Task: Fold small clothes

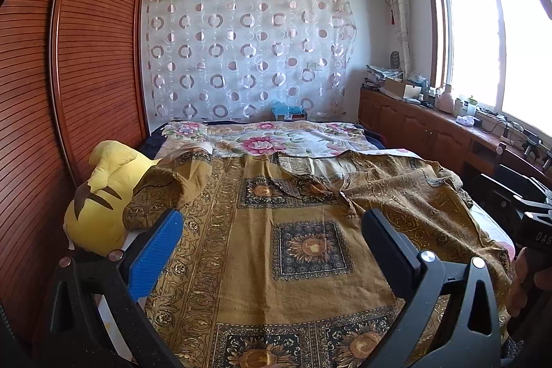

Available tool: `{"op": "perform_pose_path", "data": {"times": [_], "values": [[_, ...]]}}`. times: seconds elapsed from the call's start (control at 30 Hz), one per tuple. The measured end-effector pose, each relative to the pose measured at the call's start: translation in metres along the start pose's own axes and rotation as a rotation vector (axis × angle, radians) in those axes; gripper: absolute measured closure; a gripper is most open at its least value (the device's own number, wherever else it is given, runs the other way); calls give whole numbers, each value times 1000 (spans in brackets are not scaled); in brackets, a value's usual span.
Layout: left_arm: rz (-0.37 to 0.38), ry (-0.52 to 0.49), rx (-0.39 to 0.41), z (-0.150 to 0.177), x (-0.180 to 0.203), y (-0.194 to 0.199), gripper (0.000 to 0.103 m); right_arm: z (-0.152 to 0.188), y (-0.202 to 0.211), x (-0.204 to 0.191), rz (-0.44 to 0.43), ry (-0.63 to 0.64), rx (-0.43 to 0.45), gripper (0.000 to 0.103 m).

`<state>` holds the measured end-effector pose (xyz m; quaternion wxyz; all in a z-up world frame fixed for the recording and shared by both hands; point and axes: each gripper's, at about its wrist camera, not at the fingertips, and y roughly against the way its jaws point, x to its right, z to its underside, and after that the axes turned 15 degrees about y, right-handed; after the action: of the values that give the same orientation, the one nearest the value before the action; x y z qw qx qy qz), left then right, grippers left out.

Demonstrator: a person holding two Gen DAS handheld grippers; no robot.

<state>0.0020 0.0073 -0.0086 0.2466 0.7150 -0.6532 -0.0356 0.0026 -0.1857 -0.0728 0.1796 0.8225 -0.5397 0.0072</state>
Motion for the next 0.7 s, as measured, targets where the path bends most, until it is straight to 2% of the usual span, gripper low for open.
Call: {"op": "perform_pose_path", "data": {"times": [0.7], "values": [[-6,-1,9,-3,-2,3,0,0,1,1,1,-2,1,0]]}}
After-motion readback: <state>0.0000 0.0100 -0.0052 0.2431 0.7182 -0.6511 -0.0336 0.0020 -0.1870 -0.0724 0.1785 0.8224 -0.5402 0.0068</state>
